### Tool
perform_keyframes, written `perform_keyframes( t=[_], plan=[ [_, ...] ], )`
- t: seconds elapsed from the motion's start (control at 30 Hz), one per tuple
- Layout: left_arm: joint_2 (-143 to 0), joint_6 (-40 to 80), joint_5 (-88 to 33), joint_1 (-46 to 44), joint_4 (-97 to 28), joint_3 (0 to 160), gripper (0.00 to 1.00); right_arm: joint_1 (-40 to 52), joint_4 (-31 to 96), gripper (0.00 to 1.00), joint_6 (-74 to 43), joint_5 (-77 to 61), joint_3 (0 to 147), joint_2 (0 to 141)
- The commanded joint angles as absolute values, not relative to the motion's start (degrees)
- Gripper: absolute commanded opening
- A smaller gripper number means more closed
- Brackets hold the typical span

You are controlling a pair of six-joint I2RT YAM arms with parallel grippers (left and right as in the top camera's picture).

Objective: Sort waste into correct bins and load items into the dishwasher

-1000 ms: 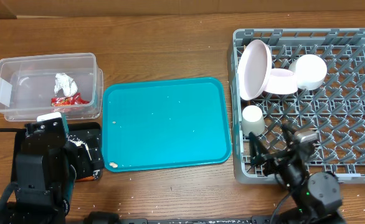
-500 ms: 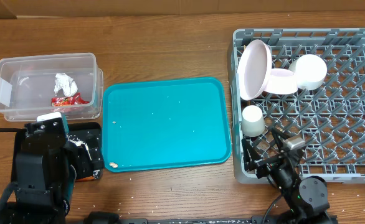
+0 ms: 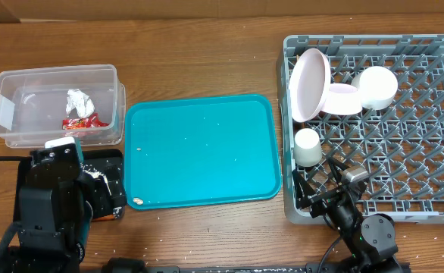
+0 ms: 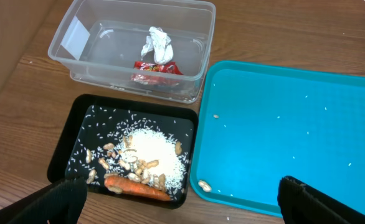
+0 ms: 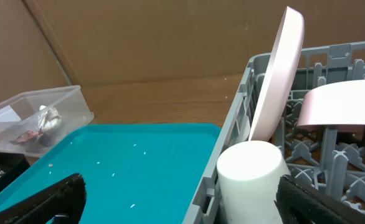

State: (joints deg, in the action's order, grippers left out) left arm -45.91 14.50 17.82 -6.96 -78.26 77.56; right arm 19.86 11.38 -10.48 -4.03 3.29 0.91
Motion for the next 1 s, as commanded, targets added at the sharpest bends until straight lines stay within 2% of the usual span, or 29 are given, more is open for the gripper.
perform_keyframes(
  t=[0.0,0.4,0.5,0.7,0.97],
  plan=[
    [-45.7,13.5,18.4,-6.7,-78.2,78.2,1.0,19.5,10.9,1.0,-10.2,-4.0,3.2,0.3],
    [-41.2,10.3,21.0,-7.0,-76.1,75.1,1.0,19.5,10.9,1.0,-10.2,-4.0,3.2,0.3],
    [-36.4,9.0,19.3,-6.5,-67.0,69.2,1.0,19.5,10.9,1.0,-10.2,-4.0,3.2,0.3],
    [-23.7,-6.3,4.1,-4.7,-44.0,49.6,1.0,19.5,10.9,1.0,-10.2,-4.0,3.2,0.3],
    [-7.1,-6.0,-1.5,-2.5,-28.5,25.1,1.0,19.5,10.9,1.0,-10.2,-4.0,3.2,0.3]
  ],
)
